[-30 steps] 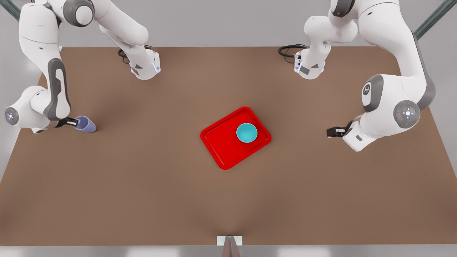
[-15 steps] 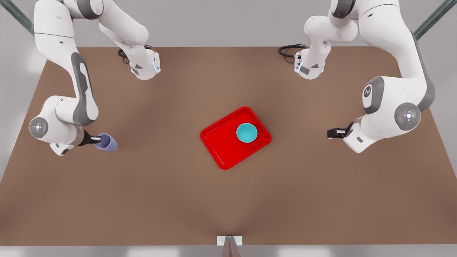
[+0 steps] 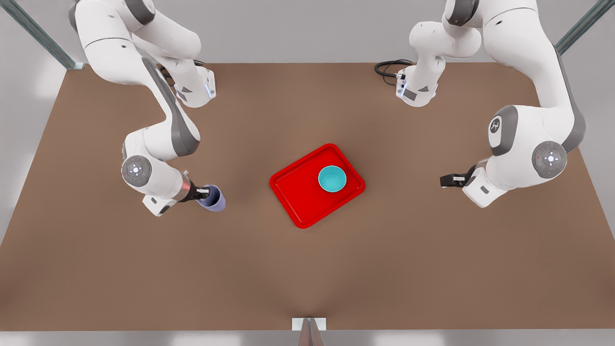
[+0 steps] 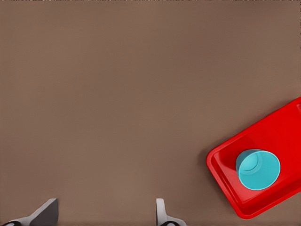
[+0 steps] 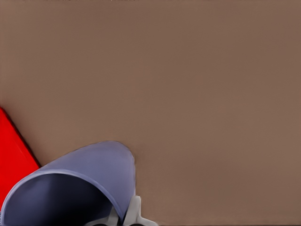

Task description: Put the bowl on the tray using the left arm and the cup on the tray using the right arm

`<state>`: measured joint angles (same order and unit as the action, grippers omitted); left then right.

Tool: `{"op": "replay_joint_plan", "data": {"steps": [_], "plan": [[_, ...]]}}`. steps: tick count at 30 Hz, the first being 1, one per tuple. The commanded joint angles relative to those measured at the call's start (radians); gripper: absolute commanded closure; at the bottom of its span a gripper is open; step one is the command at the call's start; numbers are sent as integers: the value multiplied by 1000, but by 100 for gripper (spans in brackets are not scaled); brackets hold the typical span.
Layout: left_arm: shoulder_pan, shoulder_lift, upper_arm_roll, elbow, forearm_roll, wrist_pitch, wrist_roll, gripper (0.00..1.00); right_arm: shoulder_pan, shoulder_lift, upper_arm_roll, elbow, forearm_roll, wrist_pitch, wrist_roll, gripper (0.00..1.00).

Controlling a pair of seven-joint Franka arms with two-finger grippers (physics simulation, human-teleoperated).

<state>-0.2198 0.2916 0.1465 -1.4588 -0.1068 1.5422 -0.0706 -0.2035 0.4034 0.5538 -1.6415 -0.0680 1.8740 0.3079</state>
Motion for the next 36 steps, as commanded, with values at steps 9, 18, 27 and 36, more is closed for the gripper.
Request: {"op": "replay_joint_plan", "data": {"steps": [9, 18, 27, 36], "plan": [[2, -2, -1, 2, 1, -1, 0, 0, 176, 192, -9, 244, -62, -24, 112, 79], [2, 3, 1, 2, 3, 1, 0, 0, 337, 290, -12, 428, -159, -19, 201, 79], [3, 11, 1, 0, 4, 15, 0, 0, 483, 322, -15, 427, -200, 28, 361, 79], [3, 18, 5, 2, 6, 15, -2, 0, 526, 357, -15, 373, -213, 50, 338, 79]]}}
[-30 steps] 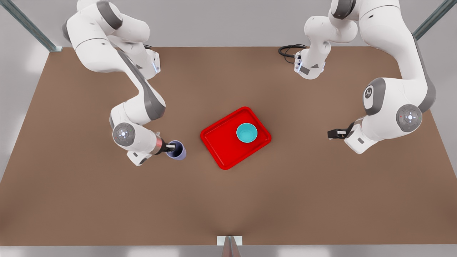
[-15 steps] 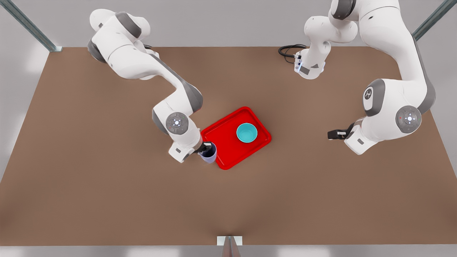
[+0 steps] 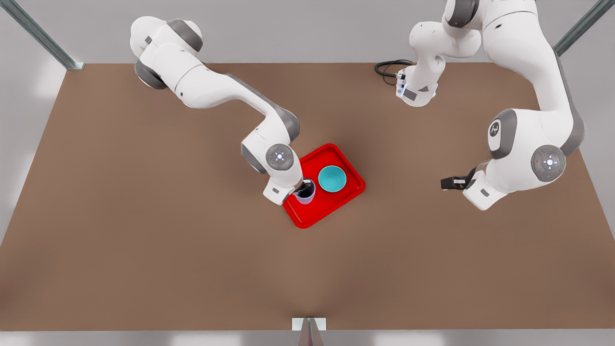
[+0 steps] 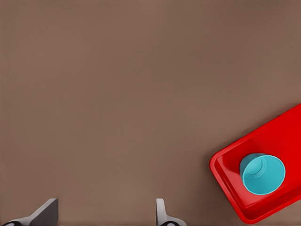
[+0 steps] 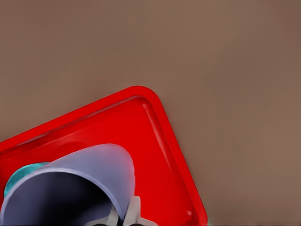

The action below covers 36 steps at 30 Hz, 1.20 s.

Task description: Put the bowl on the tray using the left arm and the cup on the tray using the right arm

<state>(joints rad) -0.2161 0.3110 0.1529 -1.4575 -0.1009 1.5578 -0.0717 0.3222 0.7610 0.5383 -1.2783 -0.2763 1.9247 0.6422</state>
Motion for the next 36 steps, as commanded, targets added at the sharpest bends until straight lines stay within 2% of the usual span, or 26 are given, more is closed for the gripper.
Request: {"op": "replay_joint_plan", "data": {"steps": [1, 6, 8, 10, 11, 12, 13, 27, 29, 31, 33, 34, 36], "plan": [[1, 0, 0, 0, 0, 1, 0, 0, 0, 0, 0, -4, -3, -3, -9, 79], [0, 5, -1, 0, -2, 2, 0, 0, 0, 26, 0, -27, -26, 16, -47, 79], [1, 6, -1, 0, -2, 2, 0, 0, -2, 31, -4, -93, -83, 132, -47, 79], [0, 6, -1, 0, -2, 2, 0, 0, 0, 40, -14, -96, -86, 155, -49, 79], [1, 6, 0, 0, -2, 2, 0, 0, 0, 43, -14, -98, -84, 165, -46, 61], [1, 6, 0, 0, 0, 2, 0, 0, 0, 44, -14, -99, -84, 168, -42, 11], [0, 6, 0, 0, 0, 2, 0, 0, -2, 47, -14, -98, -84, 166, -44, 0], [0, -1, -3, 43, 1, -7, 1, 0, -26, -28, -14, -93, -81, 88, -45, 0], [0, -12, -4, 43, 9, -10, 1, 0, -60, -94, -12, -93, -81, -4, -45, 0], [0, -32, -7, 43, 12, -39, 87, 0, -210, -209, 3, -128, -55, -69, -65, 0], [-8, -38, -12, 48, 41, -62, 101, 0, -345, -446, -38, -292, 26, -96, -133, 0], [-22, -27, -35, 75, 124, -97, 101, 0, -344, -495, -99, -291, 79, -151, -142, 0], [-23, -12, -56, 112, 128, -142, 99, 0, -336, -611, -288, -277, 192, -331, -308, 0]]}}
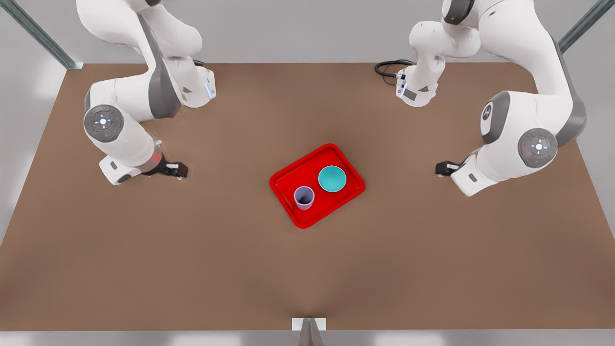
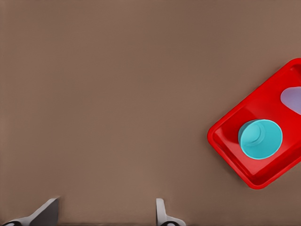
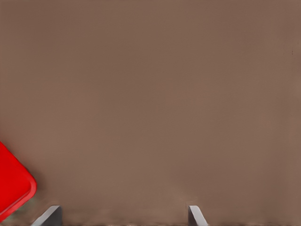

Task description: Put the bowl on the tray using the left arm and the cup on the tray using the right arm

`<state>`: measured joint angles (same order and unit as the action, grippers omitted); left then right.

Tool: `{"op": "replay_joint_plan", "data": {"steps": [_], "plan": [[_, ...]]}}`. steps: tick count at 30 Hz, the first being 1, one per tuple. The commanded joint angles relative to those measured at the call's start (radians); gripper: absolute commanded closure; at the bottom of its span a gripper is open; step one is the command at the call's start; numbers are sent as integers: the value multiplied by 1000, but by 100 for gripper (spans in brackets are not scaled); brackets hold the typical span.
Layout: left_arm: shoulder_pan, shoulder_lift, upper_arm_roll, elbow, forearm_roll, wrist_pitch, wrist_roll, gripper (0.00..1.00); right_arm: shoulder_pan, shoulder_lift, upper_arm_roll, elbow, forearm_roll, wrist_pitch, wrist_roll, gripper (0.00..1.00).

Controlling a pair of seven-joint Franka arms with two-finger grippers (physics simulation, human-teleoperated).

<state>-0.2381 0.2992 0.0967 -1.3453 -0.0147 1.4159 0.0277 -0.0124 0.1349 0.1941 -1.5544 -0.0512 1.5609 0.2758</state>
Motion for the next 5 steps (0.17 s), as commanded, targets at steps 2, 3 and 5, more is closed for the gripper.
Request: {"op": "replay_joint_plan", "data": {"steps": [2, 3, 5], "plan": [[-1, 0, 0, 0, 44, 0, 0, 0, -35, -57, -30, 10, 10, -100, -26, 0], [-1, 0, 0, 0, 44, 0, 0, 0, -67, -58, -32, 34, 8, -145, -41, 0], [-1, 1, 0, 0, 42, 0, 0, 0, -81, 9, -32, 140, 4, -197, -50, 0]]}}
